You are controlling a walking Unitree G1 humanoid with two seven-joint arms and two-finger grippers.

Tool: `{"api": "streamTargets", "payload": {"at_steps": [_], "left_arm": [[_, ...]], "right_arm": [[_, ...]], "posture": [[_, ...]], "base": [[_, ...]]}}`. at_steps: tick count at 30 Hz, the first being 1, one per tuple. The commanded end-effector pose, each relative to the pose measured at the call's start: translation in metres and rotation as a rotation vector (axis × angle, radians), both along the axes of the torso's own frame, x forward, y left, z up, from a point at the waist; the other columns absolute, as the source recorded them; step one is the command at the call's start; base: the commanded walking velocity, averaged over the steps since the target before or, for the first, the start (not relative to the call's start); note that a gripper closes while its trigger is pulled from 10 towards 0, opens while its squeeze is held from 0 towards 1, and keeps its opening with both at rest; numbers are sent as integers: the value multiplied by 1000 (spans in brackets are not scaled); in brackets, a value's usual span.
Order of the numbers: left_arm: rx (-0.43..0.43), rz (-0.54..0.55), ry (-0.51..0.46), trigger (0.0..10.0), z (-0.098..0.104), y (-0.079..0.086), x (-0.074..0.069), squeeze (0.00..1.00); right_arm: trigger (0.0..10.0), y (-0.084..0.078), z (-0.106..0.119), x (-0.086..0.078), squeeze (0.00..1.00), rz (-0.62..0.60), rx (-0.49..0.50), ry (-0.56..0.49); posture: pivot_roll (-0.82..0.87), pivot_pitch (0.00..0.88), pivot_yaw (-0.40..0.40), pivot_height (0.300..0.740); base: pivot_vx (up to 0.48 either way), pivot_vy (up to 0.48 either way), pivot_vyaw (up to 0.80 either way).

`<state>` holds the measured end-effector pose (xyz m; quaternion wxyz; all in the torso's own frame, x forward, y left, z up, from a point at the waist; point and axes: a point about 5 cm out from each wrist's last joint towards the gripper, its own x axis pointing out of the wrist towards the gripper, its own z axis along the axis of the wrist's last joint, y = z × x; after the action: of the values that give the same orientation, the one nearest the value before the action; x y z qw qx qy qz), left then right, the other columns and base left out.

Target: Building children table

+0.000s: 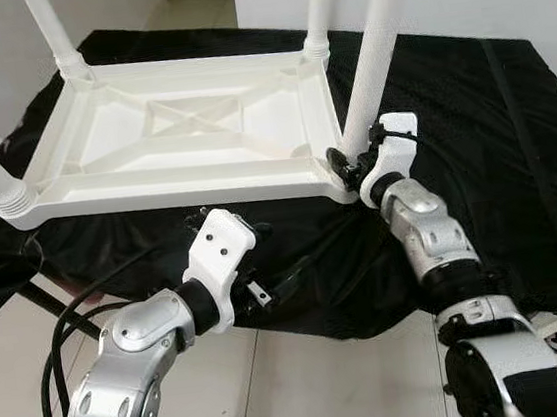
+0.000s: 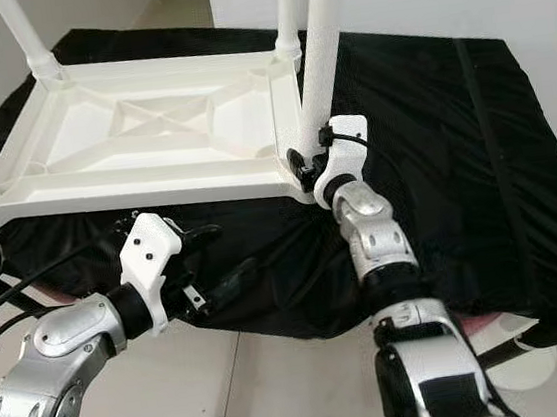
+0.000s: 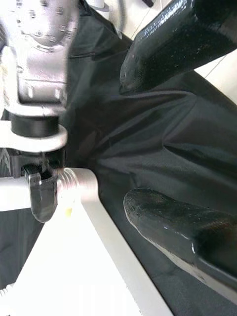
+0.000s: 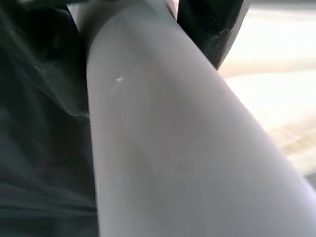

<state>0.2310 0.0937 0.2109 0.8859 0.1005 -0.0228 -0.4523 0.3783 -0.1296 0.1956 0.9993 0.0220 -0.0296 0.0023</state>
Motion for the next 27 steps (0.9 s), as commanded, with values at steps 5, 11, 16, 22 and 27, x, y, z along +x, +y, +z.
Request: {"api": "streamTargets", "payload": {"at_steps": [5, 11, 16, 22, 27], "left_arm": [[-19, 61, -6, 10000, 0, 0, 0, 0], [-19, 65, -6, 10000, -1, 0, -1, 0], [-20, 69, -6, 10000, -1, 0, 0, 0], [-22, 68, -5, 10000, -1, 0, 0, 0], [-23, 69, -6, 10000, -1, -1, 0, 0]], "right_arm": [[0, -12, -40, -16, 0, -338, 173, 188], [0, -2, -20, -16, 0, -381, 162, 104], [1490, 6, -18, -18, 0, -321, 121, 99], [10000, 18, -7, -21, 1000, -162, 62, 9], [10000, 24, 9, -25, 0, -30, 12, -100]], "posture": [[1, 181, 31, 740], [5, 180, 28, 740], [5, 182, 26, 740], [5, 182, 26, 740], [-5, 187, 25, 740]], "base": [[0, 0, 0], [0, 0, 0], [0, 0, 0], [0, 0, 0], [0, 0, 0]]}}
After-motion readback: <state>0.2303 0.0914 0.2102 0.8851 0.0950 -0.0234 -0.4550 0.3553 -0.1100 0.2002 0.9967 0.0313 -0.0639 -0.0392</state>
